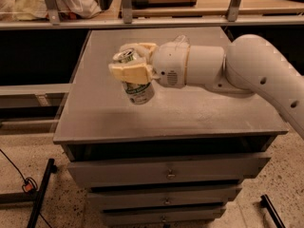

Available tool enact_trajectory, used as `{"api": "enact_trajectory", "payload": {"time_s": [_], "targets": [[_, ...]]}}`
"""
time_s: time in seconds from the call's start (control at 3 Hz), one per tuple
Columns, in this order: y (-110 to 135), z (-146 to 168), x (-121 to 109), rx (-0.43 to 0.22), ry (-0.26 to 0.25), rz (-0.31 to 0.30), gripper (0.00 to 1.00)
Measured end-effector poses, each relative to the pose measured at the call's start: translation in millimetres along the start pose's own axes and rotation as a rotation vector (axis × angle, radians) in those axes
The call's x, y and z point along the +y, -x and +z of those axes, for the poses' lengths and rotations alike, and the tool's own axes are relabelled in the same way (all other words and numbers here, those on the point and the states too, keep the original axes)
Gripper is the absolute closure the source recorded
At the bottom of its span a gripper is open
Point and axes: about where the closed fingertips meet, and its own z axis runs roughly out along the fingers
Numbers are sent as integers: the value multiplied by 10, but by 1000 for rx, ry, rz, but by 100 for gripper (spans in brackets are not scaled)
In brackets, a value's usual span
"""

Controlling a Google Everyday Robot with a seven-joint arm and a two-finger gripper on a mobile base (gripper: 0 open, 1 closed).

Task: Place 7up can upright

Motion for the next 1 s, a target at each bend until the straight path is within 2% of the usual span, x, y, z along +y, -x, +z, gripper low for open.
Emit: {"api": "enact_trajectory", "payload": {"time_s": [0.33, 1.0], "targets": [[-222, 28, -57, -35, -12, 2, 100], [-511, 136, -292, -87, -31, 10, 100]]}}
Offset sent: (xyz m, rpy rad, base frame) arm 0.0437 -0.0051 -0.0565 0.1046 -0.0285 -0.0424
